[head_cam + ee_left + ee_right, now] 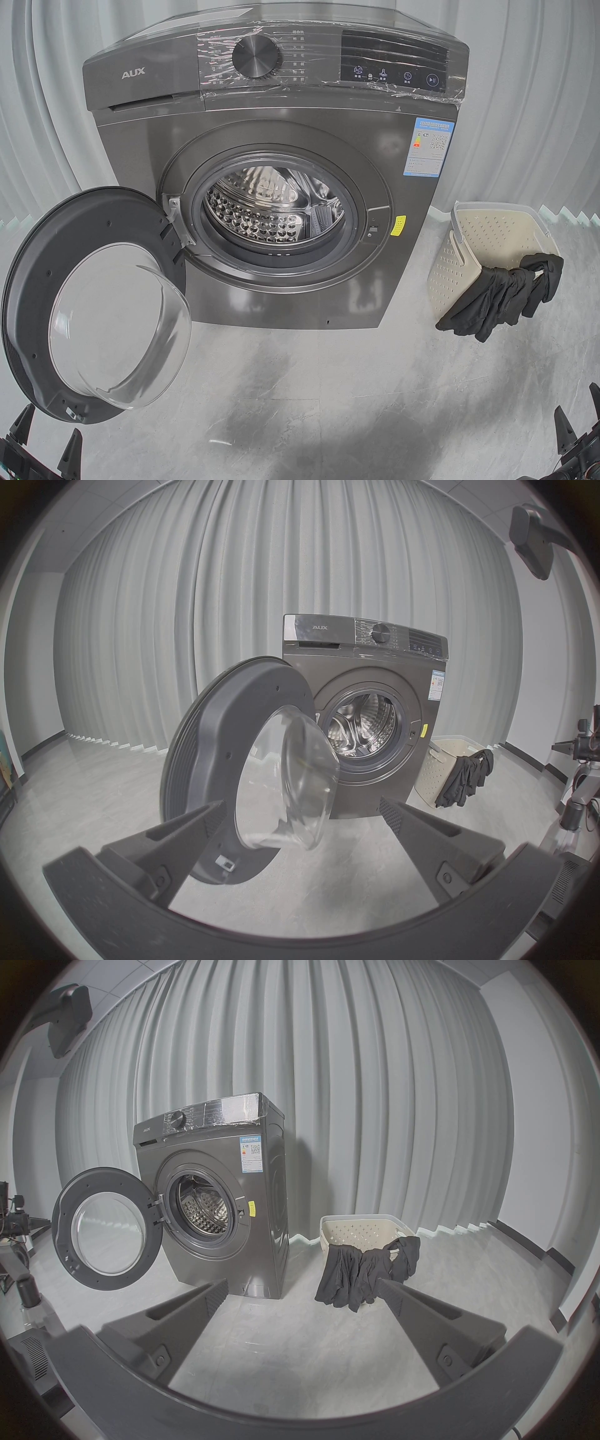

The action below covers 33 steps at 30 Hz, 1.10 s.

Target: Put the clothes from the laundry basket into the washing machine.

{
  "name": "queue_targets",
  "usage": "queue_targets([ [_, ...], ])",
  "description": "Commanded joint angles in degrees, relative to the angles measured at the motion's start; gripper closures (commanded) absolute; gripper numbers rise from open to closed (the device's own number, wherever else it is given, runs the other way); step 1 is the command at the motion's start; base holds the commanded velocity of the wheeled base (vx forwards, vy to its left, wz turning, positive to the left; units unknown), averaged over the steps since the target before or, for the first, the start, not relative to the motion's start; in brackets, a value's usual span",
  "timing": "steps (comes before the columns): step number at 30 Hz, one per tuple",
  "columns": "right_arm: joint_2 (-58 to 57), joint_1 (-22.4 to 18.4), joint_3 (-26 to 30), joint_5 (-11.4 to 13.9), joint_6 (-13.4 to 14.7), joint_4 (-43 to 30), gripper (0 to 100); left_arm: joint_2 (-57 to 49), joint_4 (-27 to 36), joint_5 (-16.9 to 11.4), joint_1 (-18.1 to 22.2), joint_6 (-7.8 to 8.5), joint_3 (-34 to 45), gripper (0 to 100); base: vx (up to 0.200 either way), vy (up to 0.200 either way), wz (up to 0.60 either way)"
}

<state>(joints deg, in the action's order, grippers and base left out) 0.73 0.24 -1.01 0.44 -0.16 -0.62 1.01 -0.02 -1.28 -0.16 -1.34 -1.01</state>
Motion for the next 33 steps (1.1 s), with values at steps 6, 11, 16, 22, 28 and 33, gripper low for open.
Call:
queue_targets([
  [6,-0.7,0.0,0.8,0.0,0.0,0.0,0,-1.0,-0.1,0.0,0.1,-0.15,0.9,0,0.000,-0.033,0.00],
  [11,-0.7,0.0,0.8,0.0,0.0,0.0,0,-1.0,0.0,0.0,0.0,-0.24,0.9,0,0.000,-0.200,0.00],
  [16,-0.7,0.0,0.8,0.0,0.0,0.0,0,-1.0,-0.1,0.0,0.0,-0.33,0.9,0,0.000,-0.200,0.00],
  [22,-0.7,0.0,0.8,0.0,0.0,0.0,0,-1.0,0.0,0.0,0.0,-0.24,0.9,0,0.000,-0.200,0.00],
  [28,-0.7,0.0,0.8,0.0,0.0,0.0,0,-1.0,-0.1,0.0,0.0,-0.24,0.9,0,0.000,-0.200,0.00],
  [33,-0.7,0.0,0.8,0.1,0.0,0.0,0,-1.0,-0.1,0.0,0.1,-0.24,0.9,0,0.000,-0.040,0.00],
])
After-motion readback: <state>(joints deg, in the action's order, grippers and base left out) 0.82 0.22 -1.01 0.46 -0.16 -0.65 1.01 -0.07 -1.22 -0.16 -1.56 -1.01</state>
